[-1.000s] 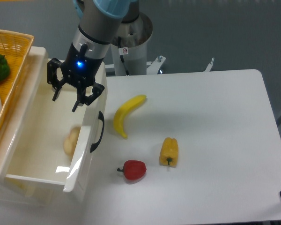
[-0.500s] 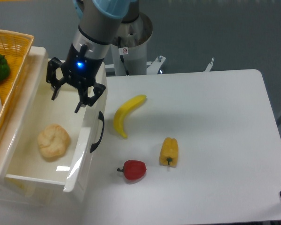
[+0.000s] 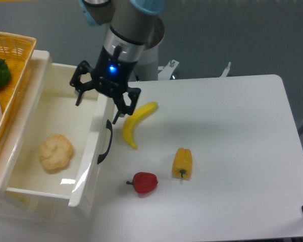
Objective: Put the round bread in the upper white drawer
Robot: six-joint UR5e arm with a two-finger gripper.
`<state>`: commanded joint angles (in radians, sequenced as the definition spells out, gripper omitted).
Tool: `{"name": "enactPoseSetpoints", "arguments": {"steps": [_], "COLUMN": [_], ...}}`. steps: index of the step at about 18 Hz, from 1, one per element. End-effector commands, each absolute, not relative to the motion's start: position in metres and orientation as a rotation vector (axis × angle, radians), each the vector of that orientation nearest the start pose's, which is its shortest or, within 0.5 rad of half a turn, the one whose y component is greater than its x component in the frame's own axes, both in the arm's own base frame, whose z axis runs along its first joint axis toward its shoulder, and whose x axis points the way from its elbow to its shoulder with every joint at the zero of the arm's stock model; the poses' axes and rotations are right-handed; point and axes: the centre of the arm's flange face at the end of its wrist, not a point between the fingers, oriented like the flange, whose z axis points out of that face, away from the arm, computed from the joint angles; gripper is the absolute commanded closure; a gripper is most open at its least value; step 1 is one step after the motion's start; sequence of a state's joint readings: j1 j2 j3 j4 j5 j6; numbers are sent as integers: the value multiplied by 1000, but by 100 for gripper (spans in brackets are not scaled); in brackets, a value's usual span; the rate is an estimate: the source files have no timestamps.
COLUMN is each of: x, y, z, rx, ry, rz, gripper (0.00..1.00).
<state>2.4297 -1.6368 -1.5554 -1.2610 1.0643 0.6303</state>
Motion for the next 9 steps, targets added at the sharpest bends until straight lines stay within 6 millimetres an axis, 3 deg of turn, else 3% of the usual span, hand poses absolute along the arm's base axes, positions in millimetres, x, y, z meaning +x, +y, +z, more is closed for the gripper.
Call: {"name": "enactPoseSetpoints", "arguments": {"steps": [9], "x": [-318], "y": [468], "z": [484], "rx": [-2795], "ry": [-33], "rz": [5], "gripper": [0]}}
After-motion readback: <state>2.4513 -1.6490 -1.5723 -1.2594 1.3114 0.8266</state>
